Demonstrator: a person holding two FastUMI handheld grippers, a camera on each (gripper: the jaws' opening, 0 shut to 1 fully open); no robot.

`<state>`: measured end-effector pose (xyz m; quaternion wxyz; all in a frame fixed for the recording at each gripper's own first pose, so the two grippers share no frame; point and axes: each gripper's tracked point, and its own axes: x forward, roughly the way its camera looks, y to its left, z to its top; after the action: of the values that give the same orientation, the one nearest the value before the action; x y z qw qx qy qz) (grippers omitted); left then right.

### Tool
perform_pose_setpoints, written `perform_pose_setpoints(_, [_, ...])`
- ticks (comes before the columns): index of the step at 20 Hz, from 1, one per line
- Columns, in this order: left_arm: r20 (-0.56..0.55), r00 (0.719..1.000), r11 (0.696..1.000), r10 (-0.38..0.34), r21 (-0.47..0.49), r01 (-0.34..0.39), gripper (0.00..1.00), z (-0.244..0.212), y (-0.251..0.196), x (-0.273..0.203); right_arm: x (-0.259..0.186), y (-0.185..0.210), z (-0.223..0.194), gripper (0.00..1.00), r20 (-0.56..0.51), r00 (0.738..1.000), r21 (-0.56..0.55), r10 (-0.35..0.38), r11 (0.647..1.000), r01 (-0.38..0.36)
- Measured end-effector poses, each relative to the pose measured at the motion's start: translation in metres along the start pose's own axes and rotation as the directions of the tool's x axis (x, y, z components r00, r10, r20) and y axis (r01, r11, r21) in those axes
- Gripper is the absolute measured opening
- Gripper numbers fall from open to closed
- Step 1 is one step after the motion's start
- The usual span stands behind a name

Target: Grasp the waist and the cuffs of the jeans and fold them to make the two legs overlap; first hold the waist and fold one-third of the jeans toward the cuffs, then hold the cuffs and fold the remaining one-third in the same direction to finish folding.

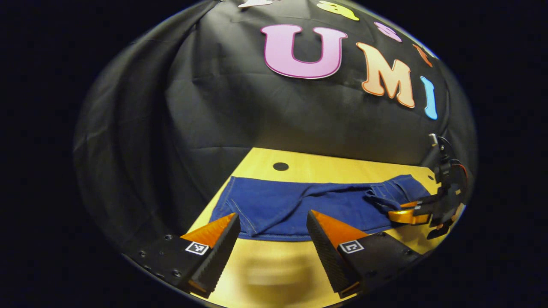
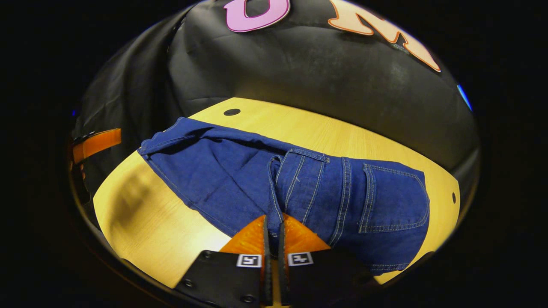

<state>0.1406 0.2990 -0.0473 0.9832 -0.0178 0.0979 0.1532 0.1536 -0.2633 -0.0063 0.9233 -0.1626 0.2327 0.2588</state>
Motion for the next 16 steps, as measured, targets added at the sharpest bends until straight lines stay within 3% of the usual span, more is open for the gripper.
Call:
perform_pose_setpoints(1, [-0.001, 1.0, 1.0, 0.014, -0.012, -0.014, 0.94, -0.003, 0.01, 0.006, 0.0, 0.0, -0.001, 0.17, -0.002, 1.0, 0.002, 0.003, 1.0, -0.003])
perform_pose_setpoints(3, [-0.001, 0.999, 0.999, 0.034, -0.037, -0.034, 0.94, -0.007, 0.027, 0.015, -0.009, 0.024, 0.002, 0.25, -0.008, 0.994, 0.061, 0.105, 0.993, -0.104])
perform_pose_setpoints(4, [-0.01, 0.999, 0.998, 0.038, -0.048, -0.038, 0.94, -0.01, 0.035, 0.021, -0.016, 0.037, 0.004, 0.5, -0.002, 0.989, 0.101, 0.145, 0.984, -0.144])
perform_pose_setpoints(6, [-0.03, 0.998, 0.996, 0.056, -0.075, -0.058, 0.94, -0.02, 0.054, 0.03, -0.033, 0.029, 0.011, 0.99, 0.033, 0.994, 0.11, 0.105, 0.988, -0.108])
perform_pose_setpoints(10, [-0.051, 0.996, 0.975, 0.069, -0.206, -0.078, 0.94, -0.027, 0.08, 0.048, -0.086, 0.005, 0.001, 0.96, 0.027, 0.999, 0.101, 0.021, 0.995, -0.024])
perform_pose_setpoints(15, [-0.151, 0.986, 0.98, 0.067, -0.175, -0.093, 0.94, -0.054, 0.082, 0.073, -0.125, -0.042, -0.021, 1.0, -0.037, 0.995, 0.109, -0.096, 0.989, 0.1])
perform_pose_setpoints(16, [-0.161, 0.985, 0.98, 0.062, -0.177, -0.091, 0.94, -0.051, 0.08, 0.071, -0.128, -0.047, -0.02, 0.96, -0.039, 0.994, 0.128, -0.106, 0.986, 0.11])
